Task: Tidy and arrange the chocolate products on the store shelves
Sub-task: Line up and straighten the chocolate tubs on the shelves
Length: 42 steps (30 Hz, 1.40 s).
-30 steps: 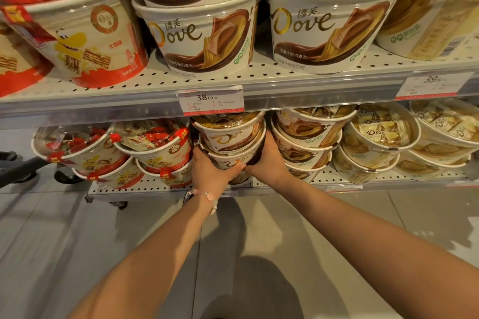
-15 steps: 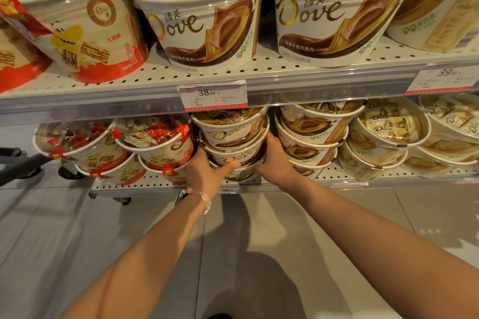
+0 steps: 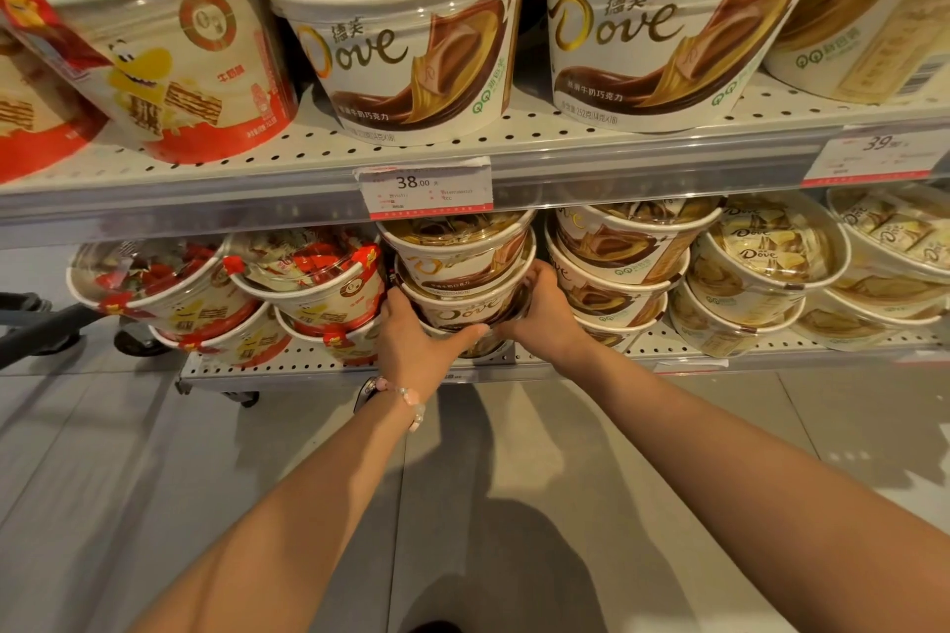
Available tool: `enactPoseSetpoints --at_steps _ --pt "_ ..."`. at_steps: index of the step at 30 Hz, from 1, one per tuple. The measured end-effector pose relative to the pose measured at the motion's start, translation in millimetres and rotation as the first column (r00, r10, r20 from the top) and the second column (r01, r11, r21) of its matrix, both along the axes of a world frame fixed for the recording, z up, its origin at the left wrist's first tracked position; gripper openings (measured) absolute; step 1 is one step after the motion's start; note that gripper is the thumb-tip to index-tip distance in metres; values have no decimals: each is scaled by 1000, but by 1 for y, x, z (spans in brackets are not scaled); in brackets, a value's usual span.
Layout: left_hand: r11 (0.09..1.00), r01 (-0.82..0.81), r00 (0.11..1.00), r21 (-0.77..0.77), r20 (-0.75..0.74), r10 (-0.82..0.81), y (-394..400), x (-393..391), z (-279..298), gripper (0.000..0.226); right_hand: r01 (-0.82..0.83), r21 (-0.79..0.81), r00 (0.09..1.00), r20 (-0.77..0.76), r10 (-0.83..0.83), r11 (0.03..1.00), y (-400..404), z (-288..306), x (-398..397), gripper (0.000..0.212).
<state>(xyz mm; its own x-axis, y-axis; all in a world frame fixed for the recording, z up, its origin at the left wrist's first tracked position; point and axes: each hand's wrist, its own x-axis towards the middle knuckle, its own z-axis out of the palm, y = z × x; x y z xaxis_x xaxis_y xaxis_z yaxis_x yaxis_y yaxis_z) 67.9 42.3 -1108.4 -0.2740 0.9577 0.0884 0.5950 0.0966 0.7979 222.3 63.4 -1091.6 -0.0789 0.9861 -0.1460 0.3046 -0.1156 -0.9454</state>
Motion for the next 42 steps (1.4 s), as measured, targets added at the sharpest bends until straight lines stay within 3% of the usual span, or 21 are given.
enactPoseSetpoints --at_steps 5,8,17,22,26,29,32,35,42 --pt "1000 -5 998 -4 -65 4 4 2 6 90 -22 80 1000 12 21 997 0 6 1 76" --pt "1000 -14 1000 2 -27 15 2 2 9 88 -34 16 999 -12 34 999 1 10 7 65" --pt "1000 16 998 -27 57 -14 1 -5 3 103 -72 -84 997 -33 69 994 2 6 18 79" --pt "998 60 998 0 -12 -60 1 -8 -1 87 -85 -52 996 -13 84 995 1 1 18 78" --pt "998 43 987 36 151 -48 -4 -8 -4 69 56 20 995 87 -57 998 -12 1 12 49" --pt "989 -147 955 10 261 139 -15 0 -1 51 202 110 946 236 -223 973 -21 -9 6 30" --pt "979 -161 868 -127 453 202 -12 4 -4 44 229 -3 945 241 -222 973 -13 -16 -1 38" --pt "965 -101 778 -242 585 228 -3 8 -9 54 231 -96 964 155 -214 968 0 -17 -6 45" --pt "958 -105 693 -268 671 264 1 12 -14 61 176 -111 978 135 -161 978 8 -25 -4 33"
